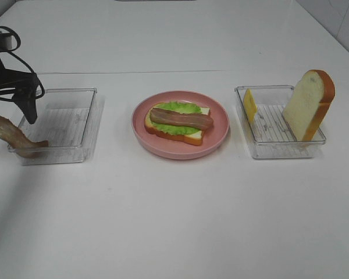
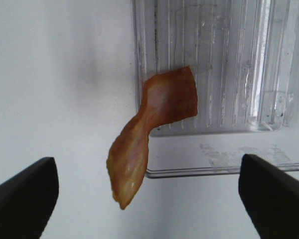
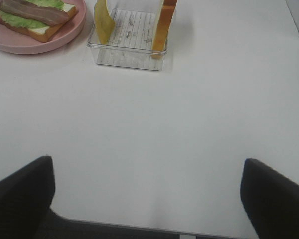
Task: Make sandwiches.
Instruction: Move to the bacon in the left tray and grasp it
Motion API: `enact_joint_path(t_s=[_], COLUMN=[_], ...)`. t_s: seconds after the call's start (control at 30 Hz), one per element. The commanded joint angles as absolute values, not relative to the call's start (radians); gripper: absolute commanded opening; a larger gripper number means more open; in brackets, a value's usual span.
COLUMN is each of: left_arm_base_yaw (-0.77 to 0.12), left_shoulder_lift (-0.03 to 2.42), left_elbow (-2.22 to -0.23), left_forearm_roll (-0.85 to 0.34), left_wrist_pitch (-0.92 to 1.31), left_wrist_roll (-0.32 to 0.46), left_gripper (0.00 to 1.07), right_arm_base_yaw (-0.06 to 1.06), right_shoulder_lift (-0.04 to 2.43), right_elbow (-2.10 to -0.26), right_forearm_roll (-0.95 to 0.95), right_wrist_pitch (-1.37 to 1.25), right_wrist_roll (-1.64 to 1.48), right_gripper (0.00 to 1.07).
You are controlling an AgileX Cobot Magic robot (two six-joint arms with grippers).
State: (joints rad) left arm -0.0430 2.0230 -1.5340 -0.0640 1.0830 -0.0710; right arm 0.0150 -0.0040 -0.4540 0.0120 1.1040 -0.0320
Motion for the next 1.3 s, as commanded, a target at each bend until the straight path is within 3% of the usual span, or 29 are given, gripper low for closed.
enact_joint_path(t_s=[0.03, 0.37, 0.47, 0.57, 0.63, 0.73, 0.8, 0.9, 0.93, 1.3], left_arm_base_yaw=[-0.038, -0.037, -0.037, -0.037, -0.037, -0.037, -0.037, -0.037, -0.037, -0.037], left_shoulder_lift=[2.040, 2.088, 2.092, 2.095, 2.096, 2.096, 2.096, 2.096, 2.096, 2.087], left_elbow=[-1.526, -1.526, -1.526, -1.526, -1.526, -1.526, -1.526, -1.526, -1.526, -1.526], left_forearm_roll=[-0.079, -0.079, -0.078, -0.078, -0.074, -0.069, -0.049, -0.047, -0.045, -0.059], left_wrist_pitch=[1.069, 1.066, 1.068, 1.070, 1.075, 1.076, 1.076, 1.076, 1.076, 1.092], left_wrist_roll=[-0.069, -0.069, -0.069, -0.069, -0.087, -0.097, -0.143, -0.152, -0.157, -0.156], left_gripper=[0.90, 0.88, 0.83, 0.75, 0.59, 0.52, 0.24, 0.16, 0.02, 0.00], right_arm_base_yaw=[0.011, 0.011, 0.011, 0.011, 0.011, 0.011, 0.011, 0.011, 0.011, 0.011], right_shoulder_lift=[-0.038, -0.038, -0.038, -0.038, -0.038, -0.038, -0.038, -0.038, -0.038, -0.038], right_elbow=[-0.453, -0.453, -0.453, -0.453, -0.453, -0.453, -0.453, -0.453, -0.453, -0.453], right_forearm_roll=[0.017, 0.017, 0.017, 0.017, 0.017, 0.017, 0.017, 0.017, 0.017, 0.017], right_wrist_pitch=[1.102, 1.102, 1.102, 1.102, 1.102, 1.102, 1.102, 1.102, 1.102, 1.102], right_wrist_roll=[-0.030, -0.030, -0.030, -0.030, -0.030, -0.030, -0.030, -0.030, -0.030, -0.030], right_gripper=[0.99, 0.99, 0.99, 0.99, 0.99, 0.99, 0.99, 0.99, 0.99, 0.99])
